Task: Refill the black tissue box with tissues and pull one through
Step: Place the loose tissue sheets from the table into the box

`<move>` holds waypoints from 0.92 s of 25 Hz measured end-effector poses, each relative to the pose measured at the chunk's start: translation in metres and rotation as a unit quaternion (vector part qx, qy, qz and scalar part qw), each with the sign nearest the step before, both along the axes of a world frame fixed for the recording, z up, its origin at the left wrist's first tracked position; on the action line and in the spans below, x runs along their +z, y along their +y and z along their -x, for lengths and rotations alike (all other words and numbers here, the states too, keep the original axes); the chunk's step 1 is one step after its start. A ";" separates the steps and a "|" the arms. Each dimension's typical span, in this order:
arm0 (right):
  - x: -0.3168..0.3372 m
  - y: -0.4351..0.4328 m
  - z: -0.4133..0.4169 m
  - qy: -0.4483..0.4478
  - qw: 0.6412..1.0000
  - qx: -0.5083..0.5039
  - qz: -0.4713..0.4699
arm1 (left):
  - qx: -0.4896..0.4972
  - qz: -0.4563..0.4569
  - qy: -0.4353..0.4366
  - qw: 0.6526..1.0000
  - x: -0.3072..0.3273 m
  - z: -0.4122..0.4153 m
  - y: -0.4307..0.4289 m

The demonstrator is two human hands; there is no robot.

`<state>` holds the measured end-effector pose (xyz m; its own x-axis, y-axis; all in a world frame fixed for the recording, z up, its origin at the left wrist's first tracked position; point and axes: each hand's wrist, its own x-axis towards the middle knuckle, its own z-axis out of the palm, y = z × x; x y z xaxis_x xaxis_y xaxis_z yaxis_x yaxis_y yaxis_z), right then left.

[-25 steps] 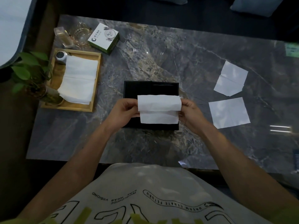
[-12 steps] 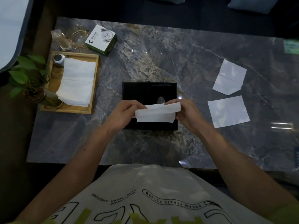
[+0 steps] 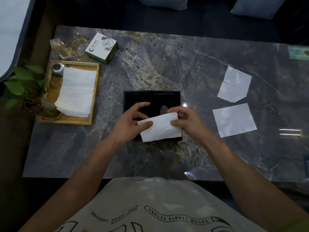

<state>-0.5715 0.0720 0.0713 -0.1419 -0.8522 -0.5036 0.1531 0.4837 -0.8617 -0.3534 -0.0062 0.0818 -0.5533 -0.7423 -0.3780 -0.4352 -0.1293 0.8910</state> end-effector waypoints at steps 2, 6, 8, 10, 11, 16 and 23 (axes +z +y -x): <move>0.004 0.000 0.000 0.013 0.999 0.029 0.008 | -0.029 -0.013 -0.025 0.999 -0.004 0.003 -0.001; 0.007 -0.001 0.002 -0.027 0.999 0.034 -0.014 | -0.058 -0.057 -0.017 0.997 -0.012 0.011 0.000; 0.005 0.001 0.004 -0.088 0.995 0.012 -0.045 | -0.036 -0.064 -0.002 0.997 -0.015 0.013 0.003; 0.000 0.005 0.006 -0.125 0.989 0.003 -0.082 | 0.000 -0.070 0.001 0.998 -0.018 0.015 0.005; -0.004 0.009 0.007 -0.136 0.986 0.006 -0.100 | 0.026 -0.075 -0.001 0.997 -0.020 0.017 0.005; -0.015 0.017 0.005 -0.138 0.981 -0.047 -0.130 | 0.098 -0.096 -0.022 0.990 -0.027 0.027 0.011; -0.019 0.004 0.006 0.036 0.988 -0.094 -0.120 | 0.100 -0.107 -0.091 0.985 -0.050 0.038 0.019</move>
<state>-0.5780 0.0755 0.0524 -0.3303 -0.6646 -0.6703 0.2018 0.6440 -0.7379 -0.3916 0.0132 0.0319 -0.3120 -0.7227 -0.6168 -0.5321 -0.4049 0.7436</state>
